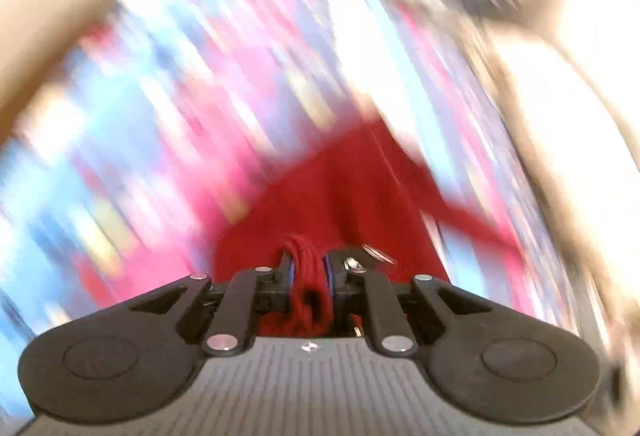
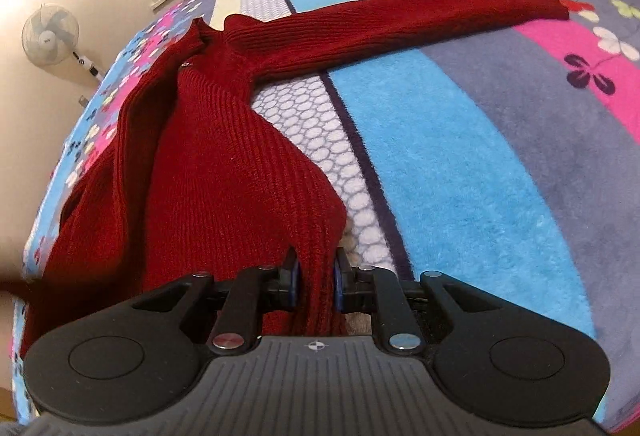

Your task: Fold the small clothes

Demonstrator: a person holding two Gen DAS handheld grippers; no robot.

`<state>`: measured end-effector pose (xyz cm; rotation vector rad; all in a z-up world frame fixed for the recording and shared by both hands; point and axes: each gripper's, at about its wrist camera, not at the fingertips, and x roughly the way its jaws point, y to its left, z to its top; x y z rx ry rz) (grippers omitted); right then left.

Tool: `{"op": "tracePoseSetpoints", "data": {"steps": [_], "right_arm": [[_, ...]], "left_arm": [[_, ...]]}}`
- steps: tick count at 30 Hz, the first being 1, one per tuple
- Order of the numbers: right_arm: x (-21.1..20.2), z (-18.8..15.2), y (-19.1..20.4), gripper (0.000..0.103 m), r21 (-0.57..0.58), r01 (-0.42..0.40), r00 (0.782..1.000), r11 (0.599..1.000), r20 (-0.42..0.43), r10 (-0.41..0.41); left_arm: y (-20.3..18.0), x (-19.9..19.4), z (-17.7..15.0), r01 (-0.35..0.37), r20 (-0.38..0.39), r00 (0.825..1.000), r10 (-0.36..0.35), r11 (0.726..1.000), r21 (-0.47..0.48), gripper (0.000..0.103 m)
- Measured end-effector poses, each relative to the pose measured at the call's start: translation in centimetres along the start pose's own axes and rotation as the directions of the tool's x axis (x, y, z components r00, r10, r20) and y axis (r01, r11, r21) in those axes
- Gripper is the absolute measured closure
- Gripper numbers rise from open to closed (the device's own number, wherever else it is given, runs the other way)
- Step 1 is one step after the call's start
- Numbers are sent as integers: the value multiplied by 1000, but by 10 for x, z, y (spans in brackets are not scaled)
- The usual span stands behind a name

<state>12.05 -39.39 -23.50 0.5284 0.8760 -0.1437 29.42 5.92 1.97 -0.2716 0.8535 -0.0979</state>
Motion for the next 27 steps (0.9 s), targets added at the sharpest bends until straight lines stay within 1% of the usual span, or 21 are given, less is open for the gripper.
{"op": "tracePoseSetpoints", "data": {"steps": [1, 2, 3, 4, 5, 6, 7, 8, 9, 10, 11, 12, 13, 15, 16, 18, 20, 21, 23, 25, 27], "right_arm": [[1, 1, 1, 86, -3, 6, 1000, 1000, -4, -6], [2, 2, 1, 86, -3, 11, 1000, 1000, -8, -11], [2, 3, 1, 86, 1, 14, 1000, 1000, -12, -14], [2, 4, 1, 86, 3, 14, 1000, 1000, -13, -14], [2, 4, 1, 86, 4, 16, 1000, 1000, -14, -16], [1, 4, 1, 86, 5, 17, 1000, 1000, -14, -17], [0, 4, 1, 85, 8, 15, 1000, 1000, -12, -15], [0, 3, 2, 85, 10, 15, 1000, 1000, -13, -15], [0, 3, 2, 85, 11, 19, 1000, 1000, -14, -18], [1, 3, 3, 85, 11, 24, 1000, 1000, -16, -24], [2, 4, 3, 85, 10, 29, 999, 1000, -19, -29], [2, 4, 4, 85, 12, 35, 999, 999, -24, -35], [1, 4, 4, 84, 15, 38, 999, 999, -25, -38], [-2, 4, 6, 83, 12, 33, 999, 999, -22, -33], [-4, 3, 8, 80, 8, 31, 999, 999, -20, -31], [-5, 0, 8, 79, 3, 30, 999, 1000, -15, -30], [-4, -2, 6, 75, 11, 26, 999, 1000, -22, -25], [-3, -3, 6, 74, 16, 23, 999, 1000, -30, -22], [-2, -4, 6, 73, 14, 28, 999, 1000, -35, -28], [0, -6, 7, 72, 2, 30, 999, 1000, -32, -30], [4, -7, 8, 72, -5, 39, 998, 999, -41, -39]], "left_arm": [[26, -2, 39, -161, 130, 978, 164, 986, -37, 91], [47, 2, 68, -306, 202, 928, 313, 950, -69, 91], [76, 10, 99, -439, 241, 857, 456, 890, -124, 90], [98, 19, 116, -507, 238, 813, 531, 848, -156, 81], [117, 26, 127, -561, 181, 790, 586, 810, -171, 73], [133, 29, 130, -568, 124, 793, 596, 798, -201, 67], [142, 28, 123, -531, 112, 819, 562, 818, -220, 42], [144, 28, 111, -503, 112, 838, 534, 836, -219, 6], [143, 30, 96, -499, 109, 842, 528, 840, -214, 1], [136, 34, 77, -501, 111, 844, 525, 845, -186, 0], [127, 42, 56, -488, 85, 862, 500, 863, -129, 0], [126, 50, 37, -459, 44, 885, 463, 885, -77, 0], [114, 62, 9, -415, -19, 910, 415, 910, -13, 0], [92, 77, -49, -328, -97, 937, 336, 940, 93, 0], [83, 84, -80, -280, -126, 946, 299, 949, 146, 0], [56, 100, -137, -184, -202, 949, 241, 946, 266, 0], [44, 123, -168, -141, -209, 954, 215, 936, 322, 0], [42, 126, -171, -135, -196, 959, 207, 936, 325, 0], [42, 141, -154, -134, -163, 970, 181, 954, 268, 0], [49, 160, -122, -116, -147, 979, 141, 979, 167, 0], [53, 190, -78, -84, -159, 982, 98, 992, 95, 0]]}}
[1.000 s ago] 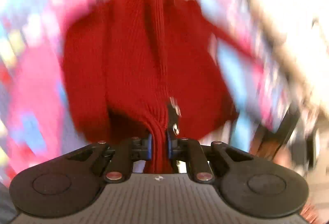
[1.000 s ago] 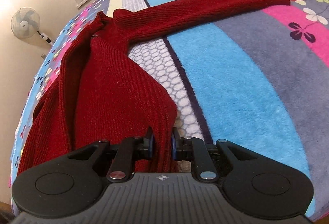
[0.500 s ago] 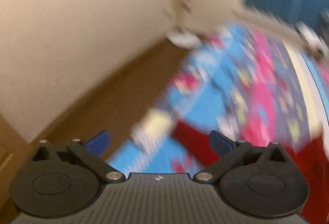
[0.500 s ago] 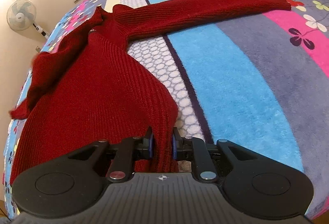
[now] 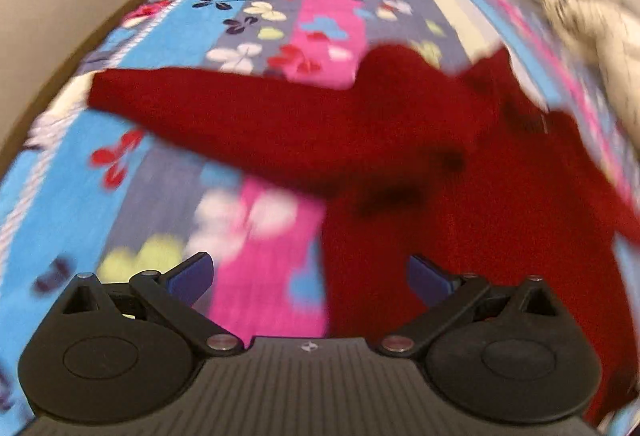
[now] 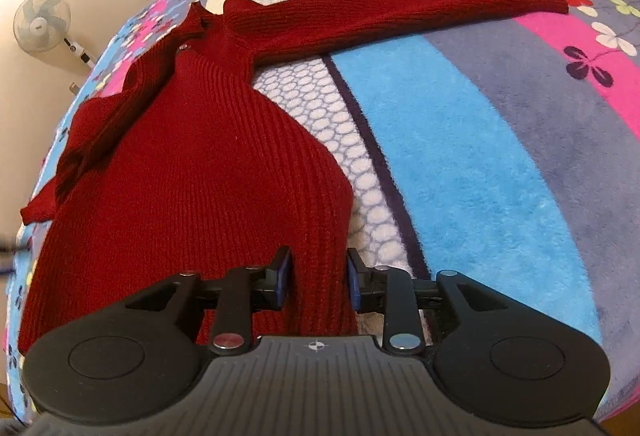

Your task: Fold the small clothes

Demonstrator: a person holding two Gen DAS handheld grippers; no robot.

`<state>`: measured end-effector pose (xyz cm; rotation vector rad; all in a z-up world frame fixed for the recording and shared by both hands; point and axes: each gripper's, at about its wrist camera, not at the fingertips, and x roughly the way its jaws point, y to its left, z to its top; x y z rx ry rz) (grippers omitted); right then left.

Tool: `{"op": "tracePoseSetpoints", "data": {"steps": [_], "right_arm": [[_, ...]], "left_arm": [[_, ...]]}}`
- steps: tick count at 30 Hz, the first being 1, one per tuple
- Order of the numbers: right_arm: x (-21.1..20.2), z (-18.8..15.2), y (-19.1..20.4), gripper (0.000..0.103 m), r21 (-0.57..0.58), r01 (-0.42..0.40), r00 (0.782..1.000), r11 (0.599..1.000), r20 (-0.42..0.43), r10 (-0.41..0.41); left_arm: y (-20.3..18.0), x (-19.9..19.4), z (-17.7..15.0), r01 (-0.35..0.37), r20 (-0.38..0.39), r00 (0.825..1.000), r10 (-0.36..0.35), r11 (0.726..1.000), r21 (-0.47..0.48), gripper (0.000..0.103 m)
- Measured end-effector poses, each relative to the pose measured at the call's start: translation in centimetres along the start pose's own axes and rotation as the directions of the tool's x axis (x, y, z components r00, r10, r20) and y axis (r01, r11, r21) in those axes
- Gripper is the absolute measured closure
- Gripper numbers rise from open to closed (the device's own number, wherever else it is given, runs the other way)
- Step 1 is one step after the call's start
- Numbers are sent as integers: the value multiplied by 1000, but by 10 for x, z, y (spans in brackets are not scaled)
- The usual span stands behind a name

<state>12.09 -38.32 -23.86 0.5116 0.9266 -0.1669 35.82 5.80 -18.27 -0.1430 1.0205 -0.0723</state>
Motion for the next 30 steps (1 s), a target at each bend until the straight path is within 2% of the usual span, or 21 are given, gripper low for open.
{"op": "tracePoseSetpoints", "data": {"steps": [1, 4, 6, 7, 8, 9, 10, 11, 12, 13, 14, 15, 16, 18, 19, 20, 21, 22, 24, 26, 30], "right_arm": [[3, 0, 1, 72, -5, 4, 1000, 1000, -6, -4], [11, 1, 5, 71, -10, 21, 1000, 1000, -21, -21], [15, 3, 7, 70, -9, 30, 999, 1000, -28, -31], [18, 3, 9, 69, -17, 36, 999, 999, -28, -37], [19, 4, 11, 69, -29, 42, 999, 999, -29, -43], [21, 5, 14, 69, -47, 49, 998, 998, -30, -51], [22, 7, 17, 68, -63, 55, 998, 997, -29, -57], [22, 8, 19, 68, -72, 60, 998, 996, -29, -63], [23, 9, 20, 68, -74, 63, 997, 995, -30, -65], [22, 11, 20, 68, -73, 65, 997, 995, -26, -67], [22, 12, 20, 68, -68, 67, 998, 995, -17, -69], [20, 12, 19, 68, -60, 68, 998, 996, -2, -68], [19, 12, 19, 68, -56, 64, 998, 996, 9, -64], [20, 11, 17, 67, -47, 53, 998, 997, 20, -52], [20, 11, 17, 67, -41, 51, 998, 998, 22, -50], [20, 11, 16, 66, -34, 50, 999, 998, 19, -49], [18, 10, 17, 66, -32, 51, 999, 998, 20, -50], [15, 9, 17, 66, -31, 47, 999, 998, 24, -46], [6, 7, 16, 61, -33, 42, 999, 999, 35, -41], [-7, 3, 15, 55, -38, 39, 998, 999, 56, -37], [-35, -12, 18, 49, -83, 48, 995, 995, 87, -41]], "left_arm": [[2, 15, 21, 19, -2, 1000, -19, 999, -38, 0], [19, 58, 66, -15, -24, 1000, 11, 984, -180, 0], [39, 88, 81, -35, -71, 997, 14, 949, -312, 4], [46, 93, 86, -63, -53, 997, 47, 929, -365, 23], [50, 93, 93, -94, -19, 995, 94, 915, -391, 79], [53, 91, 106, -105, -10, 994, 109, 921, -374, 84], [59, 86, 119, -90, -3, 995, 97, 919, -383, 85], [67, 72, 137, -97, 47, 991, 124, 919, -381, 85], [75, 56, 156, -133, 110, 977, 184, 924, -360, 85], [88, 42, 176, -183, 165, 953, 254, 917, -355, 85], [104, 29, 193, -230, 199, 927, 318, 900, -370, 85], [123, 17, 208, -276, 219, 896, 387, 870, -409, 84], [143, 9, 218, -279, 210, 890, 405, 848, -451, 82], [167, 7, 223, -214, 170, 926, 337, 840, -498, 72], [170, 8, 221, -206, 144, 939, 312, 846, -491, 61], [167, 10, 214, -220, 117, 944, 307, 855, -470, 40], [159, 10, 200, -241, 122, 940, 318, 873, -424, 25], [151, 9, 185, -260, 139, 934, 330, 892, -370, 2], [138, 4, 147, -280, 162, 929, 331, 920, -272, 0], [121, -3, 96, -272, 99, 952, 291, 948, -164, 0], [78, -54, -10, -237, 95, 968, 234, 971, 17, 0]]}}
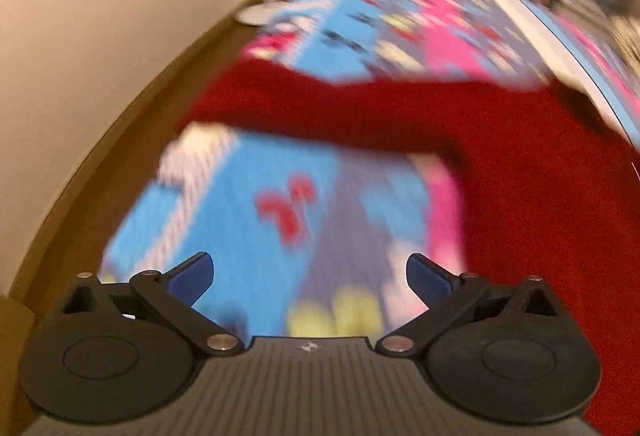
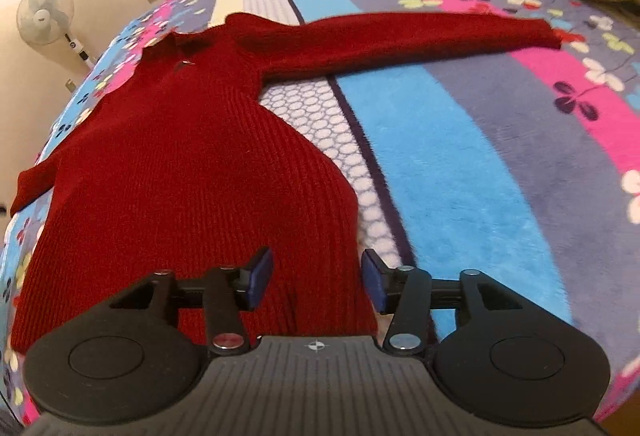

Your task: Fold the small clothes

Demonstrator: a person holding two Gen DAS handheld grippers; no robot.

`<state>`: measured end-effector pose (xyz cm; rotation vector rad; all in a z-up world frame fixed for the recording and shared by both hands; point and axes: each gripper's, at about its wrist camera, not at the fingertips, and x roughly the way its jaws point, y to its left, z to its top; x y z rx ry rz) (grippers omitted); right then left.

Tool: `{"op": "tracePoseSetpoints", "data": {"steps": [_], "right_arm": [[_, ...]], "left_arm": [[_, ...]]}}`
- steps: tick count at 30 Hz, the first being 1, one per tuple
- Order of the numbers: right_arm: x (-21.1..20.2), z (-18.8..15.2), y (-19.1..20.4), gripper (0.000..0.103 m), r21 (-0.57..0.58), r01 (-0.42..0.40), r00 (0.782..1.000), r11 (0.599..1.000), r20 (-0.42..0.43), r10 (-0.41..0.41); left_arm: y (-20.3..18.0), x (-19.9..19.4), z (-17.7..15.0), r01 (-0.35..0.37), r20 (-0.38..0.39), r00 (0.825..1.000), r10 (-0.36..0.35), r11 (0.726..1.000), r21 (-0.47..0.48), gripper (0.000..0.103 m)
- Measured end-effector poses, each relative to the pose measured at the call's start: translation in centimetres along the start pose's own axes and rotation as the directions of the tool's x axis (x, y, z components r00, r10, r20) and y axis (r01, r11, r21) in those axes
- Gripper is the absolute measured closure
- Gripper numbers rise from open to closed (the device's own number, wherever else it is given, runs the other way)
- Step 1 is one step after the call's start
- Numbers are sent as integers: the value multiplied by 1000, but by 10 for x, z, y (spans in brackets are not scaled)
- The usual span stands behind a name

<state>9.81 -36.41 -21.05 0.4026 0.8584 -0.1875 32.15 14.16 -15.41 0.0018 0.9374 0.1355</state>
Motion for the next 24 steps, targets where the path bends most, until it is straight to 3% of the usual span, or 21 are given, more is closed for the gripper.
{"op": "tracePoseSetpoints", "data": {"steps": [4, 7, 10, 13, 16, 19, 21, 22, 23, 24], "right_arm": [[-21, -23, 22, 36, -84, -59, 998, 995, -1, 59], [-24, -41, 42, 33, -131, -112, 993, 985, -34, 109], [-23, -51, 58, 33, -117, -156, 987, 981, -60, 149], [-18, -60, 83, 29, -204, -179, 984, 962, -63, 169], [2, -77, 116, 13, -426, -132, 991, 895, -31, 131], [26, -98, 145, 13, -615, -49, 996, 787, 29, 85], [40, -104, 158, 12, -710, 38, 992, 704, 113, 60], [44, -104, 162, 7, -738, 67, 988, 672, 143, 59], [47, -100, 166, 6, -749, 100, 984, 655, 174, 48], [49, -88, 168, 8, -733, 128, 979, 668, 201, 33]], "left_arm": [[-42, -57, -83, 106, -16, 994, -104, 985, 134, 0], [-76, -80, -126, 222, -75, 974, -211, 955, 195, 0], [-104, -97, -152, 323, -103, 946, -308, 924, 203, 0], [-135, -102, -163, 313, -101, 950, -297, 908, 279, 0], [-147, -104, -167, 296, -103, 955, -278, 916, 272, 0], [-147, -100, -167, 257, -106, 966, -236, 923, 287, 0], [-147, -94, -167, 239, -122, 970, -211, 920, 310, 0], [-146, -90, -166, 233, -130, 971, -201, 921, 312, 0], [-142, -87, -164, 231, -138, 971, -196, 922, 311, 0], [-142, -83, -164, 228, -143, 971, -191, 923, 311, 0]]}}
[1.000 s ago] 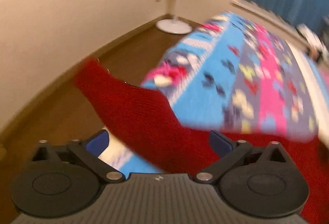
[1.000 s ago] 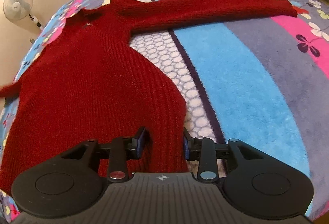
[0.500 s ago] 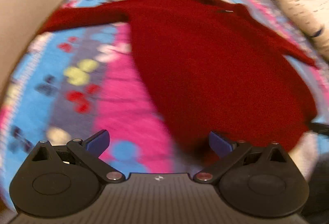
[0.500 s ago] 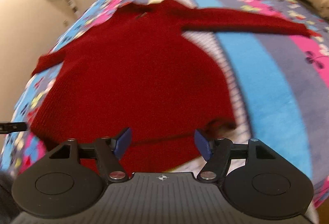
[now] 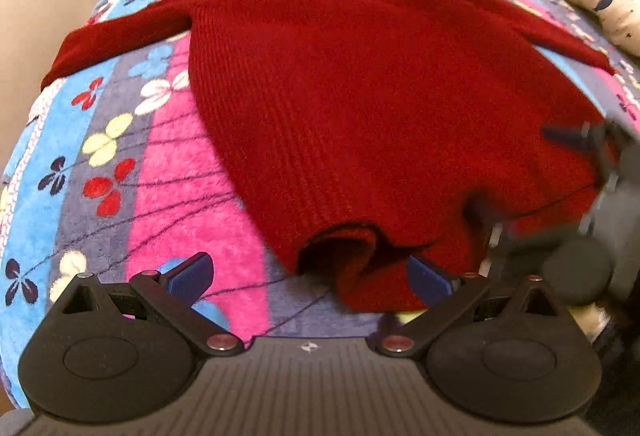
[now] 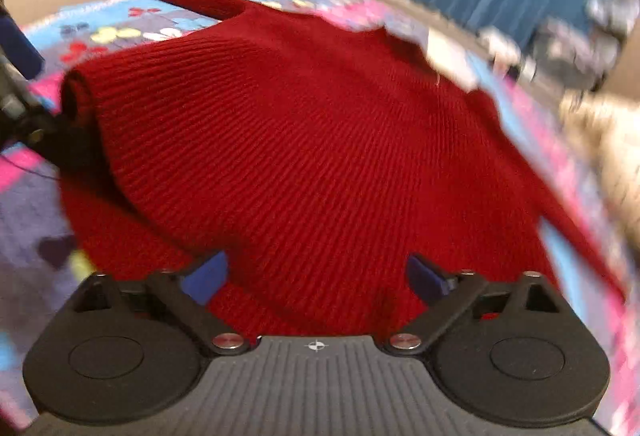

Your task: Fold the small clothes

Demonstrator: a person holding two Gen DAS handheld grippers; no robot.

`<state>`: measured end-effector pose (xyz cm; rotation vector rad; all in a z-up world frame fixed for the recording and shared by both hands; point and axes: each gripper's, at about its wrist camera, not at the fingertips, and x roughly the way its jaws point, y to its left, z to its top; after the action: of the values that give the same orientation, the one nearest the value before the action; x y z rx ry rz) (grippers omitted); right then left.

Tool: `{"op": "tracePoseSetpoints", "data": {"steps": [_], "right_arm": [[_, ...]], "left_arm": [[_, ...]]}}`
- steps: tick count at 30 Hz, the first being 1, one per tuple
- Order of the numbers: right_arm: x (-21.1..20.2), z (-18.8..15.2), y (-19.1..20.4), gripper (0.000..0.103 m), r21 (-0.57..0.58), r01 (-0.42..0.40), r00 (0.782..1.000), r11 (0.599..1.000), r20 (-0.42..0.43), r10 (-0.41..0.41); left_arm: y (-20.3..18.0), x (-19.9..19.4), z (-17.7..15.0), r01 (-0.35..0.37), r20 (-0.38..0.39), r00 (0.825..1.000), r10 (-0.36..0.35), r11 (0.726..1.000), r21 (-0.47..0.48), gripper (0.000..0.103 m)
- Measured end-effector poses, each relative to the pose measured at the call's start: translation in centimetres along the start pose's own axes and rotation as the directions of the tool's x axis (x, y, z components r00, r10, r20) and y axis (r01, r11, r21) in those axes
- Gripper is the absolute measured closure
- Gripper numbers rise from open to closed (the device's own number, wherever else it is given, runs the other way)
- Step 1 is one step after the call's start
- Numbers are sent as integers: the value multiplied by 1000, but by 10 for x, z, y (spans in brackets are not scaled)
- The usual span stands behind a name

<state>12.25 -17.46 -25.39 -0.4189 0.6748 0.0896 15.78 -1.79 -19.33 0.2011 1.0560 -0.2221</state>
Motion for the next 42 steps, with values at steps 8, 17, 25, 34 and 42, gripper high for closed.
{"op": "tracePoseSetpoints", "data": {"steps": [8, 17, 25, 34, 42], "right_arm": [[23, 48, -124, 17, 441, 87, 994, 893, 18, -106], [0, 45, -129, 14, 414, -240, 971, 878, 89, 224], [-8, 31, -18, 15, -61, -257, 966, 964, 20, 259], [22, 124, -110, 98, 356, -344, 939, 869, 132, 317], [6, 142, -139, 98, 366, -367, 930, 855, 177, 323]], "left_arm": [[23, 25, 33, 33, 13, 999, -32, 994, -101, 0], [39, 32, 51, 122, -19, 992, -126, 980, -155, 0], [40, 22, 49, 116, -13, 993, -120, 980, -164, 0], [58, -11, 37, 135, 28, 991, -132, 970, -203, 0], [-16, -18, 43, 245, 80, 967, -243, 969, -23, 0]]}}
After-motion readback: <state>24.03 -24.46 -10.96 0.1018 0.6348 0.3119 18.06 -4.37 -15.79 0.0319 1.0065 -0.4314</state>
